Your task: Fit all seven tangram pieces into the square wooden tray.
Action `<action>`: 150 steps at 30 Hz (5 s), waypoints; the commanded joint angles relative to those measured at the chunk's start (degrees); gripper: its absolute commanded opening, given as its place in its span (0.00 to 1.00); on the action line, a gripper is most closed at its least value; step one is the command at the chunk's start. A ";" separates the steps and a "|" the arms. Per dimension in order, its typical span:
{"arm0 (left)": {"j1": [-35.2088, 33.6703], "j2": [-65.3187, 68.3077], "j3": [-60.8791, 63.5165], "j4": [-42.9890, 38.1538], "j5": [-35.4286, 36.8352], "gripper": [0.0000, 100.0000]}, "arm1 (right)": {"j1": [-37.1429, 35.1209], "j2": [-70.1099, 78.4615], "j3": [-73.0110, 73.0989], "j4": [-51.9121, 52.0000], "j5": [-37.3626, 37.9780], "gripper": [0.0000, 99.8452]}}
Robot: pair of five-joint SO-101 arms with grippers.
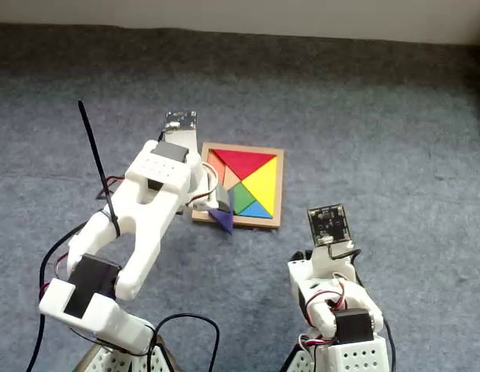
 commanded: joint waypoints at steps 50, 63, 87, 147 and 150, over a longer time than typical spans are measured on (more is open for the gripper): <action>-2.95 -5.14 -4.97 3.16 -7.91 0.31 | 0.84 -0.75 6.81 0.22 -0.53 0.06; 2.68 -9.71 9.98 -6.07 -8.26 0.31 | 0.84 -0.75 6.81 0.22 -0.53 0.06; -3.47 5.76 -7.43 -2.55 -8.35 0.31 | 0.84 -0.75 6.81 0.31 -0.53 0.06; -5.67 12.44 -14.29 -8.62 -8.18 0.31 | 0.84 -0.75 6.81 0.31 -0.53 0.06; -5.67 11.82 -14.02 -7.03 -8.26 0.31 | 0.84 -0.75 6.81 0.31 -0.53 0.06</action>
